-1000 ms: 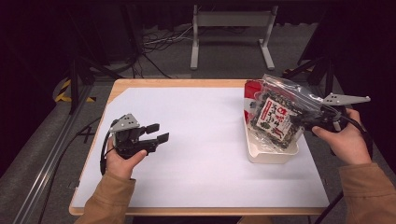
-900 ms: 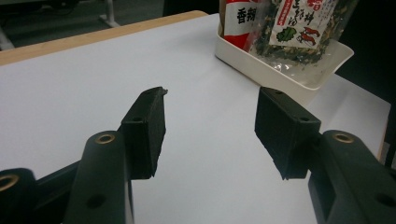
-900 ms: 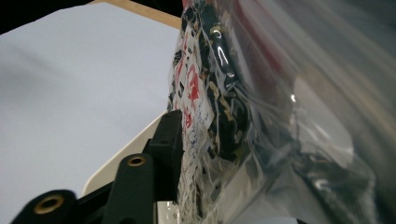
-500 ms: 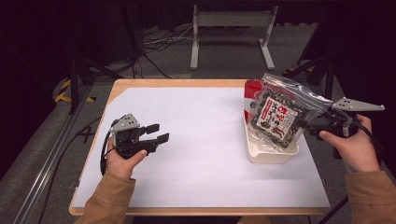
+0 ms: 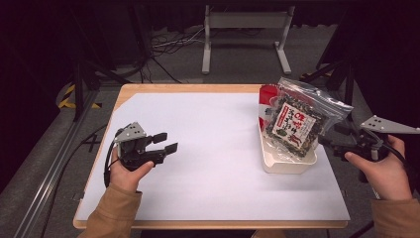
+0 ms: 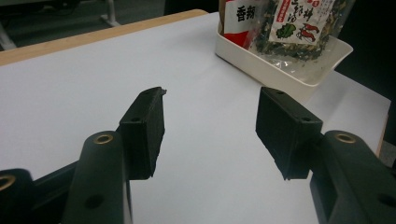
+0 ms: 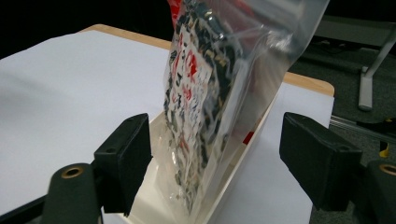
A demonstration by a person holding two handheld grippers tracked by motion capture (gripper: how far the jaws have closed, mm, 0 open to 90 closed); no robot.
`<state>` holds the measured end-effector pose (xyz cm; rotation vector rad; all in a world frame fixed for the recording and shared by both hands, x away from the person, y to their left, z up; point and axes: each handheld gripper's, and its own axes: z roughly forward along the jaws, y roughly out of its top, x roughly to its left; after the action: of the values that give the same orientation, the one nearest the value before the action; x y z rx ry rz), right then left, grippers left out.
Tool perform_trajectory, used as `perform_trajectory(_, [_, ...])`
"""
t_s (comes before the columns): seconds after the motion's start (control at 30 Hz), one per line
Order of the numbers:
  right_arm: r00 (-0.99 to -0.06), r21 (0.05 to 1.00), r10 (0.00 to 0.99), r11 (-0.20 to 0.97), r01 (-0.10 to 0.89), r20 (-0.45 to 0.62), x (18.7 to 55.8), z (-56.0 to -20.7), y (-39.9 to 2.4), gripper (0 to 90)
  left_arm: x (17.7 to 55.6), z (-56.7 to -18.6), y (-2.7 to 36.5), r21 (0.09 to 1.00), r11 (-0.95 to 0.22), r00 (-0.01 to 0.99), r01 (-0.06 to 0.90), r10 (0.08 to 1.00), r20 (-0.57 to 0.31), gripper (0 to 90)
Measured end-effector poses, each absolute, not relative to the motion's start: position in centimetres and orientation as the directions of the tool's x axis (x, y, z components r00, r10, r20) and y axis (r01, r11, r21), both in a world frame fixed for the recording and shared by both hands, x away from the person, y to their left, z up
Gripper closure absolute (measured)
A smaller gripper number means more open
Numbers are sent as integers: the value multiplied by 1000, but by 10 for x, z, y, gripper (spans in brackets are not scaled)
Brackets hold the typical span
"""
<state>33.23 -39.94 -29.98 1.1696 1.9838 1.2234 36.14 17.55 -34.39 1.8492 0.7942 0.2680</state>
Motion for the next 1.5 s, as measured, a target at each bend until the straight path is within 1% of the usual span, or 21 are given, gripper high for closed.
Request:
perform_trajectory(0.27, [-448, 900, 894, 203, 387, -9, 302, -301, -396, 258, 353, -341, 185, 897, -210, 746, 390, 642, -174, 423])
perform_trajectory(0.47, [-479, 911, 877, 219, 350, -27, 286, -304, -383, 256, 348, -343, 191, 895, -211, 746, 393, 642, -177, 415])
perform_trajectory(0.67, [-518, 912, 854, 241, 331, -38, 279, -308, -365, 257, 344, -349, 200, 893, -204, 733, 402, 656, -180, 413])
perform_trajectory(0.8, [-545, 914, 837, 254, 316, -44, 279, -311, -350, 261, 341, -351, 204, 891, -211, 734, 401, 656, -175, 409])
perform_trajectory(1.0, [-595, 905, 802, 285, 315, -45, 288, -327, -326, 268, 340, -356, 210, 889, -244, 729, 388, 671, -134, 393])
perform_trajectory(1.1, [-631, 906, 776, 283, 316, -22, 294, -336, -312, 268, 338, -359, 212, 888, -254, 734, 383, 668, -125, 389])
perform_trajectory(1.23, [-659, 904, 752, 282, 321, -1, 303, -348, -295, 270, 335, -363, 215, 882, -258, 737, 393, 663, -135, 386])
perform_trajectory(1.27, [-666, 903, 746, 283, 322, 5, 305, -351, -290, 270, 334, -364, 216, 884, -264, 740, 386, 660, -125, 384])
perform_trajectory(1.33, [-680, 904, 733, 286, 317, 6, 309, -357, -279, 270, 332, -368, 217, 879, -264, 742, 397, 655, -139, 381])
perform_trajectory(1.37, [-684, 903, 729, 290, 317, 7, 311, -360, -274, 270, 331, -369, 219, 879, -275, 745, 390, 655, -126, 379])
perform_trajectory(1.5, [-703, 899, 711, 298, 319, 14, 319, -371, -256, 270, 328, -375, 223, 876, -280, 750, 392, 649, -128, 375])
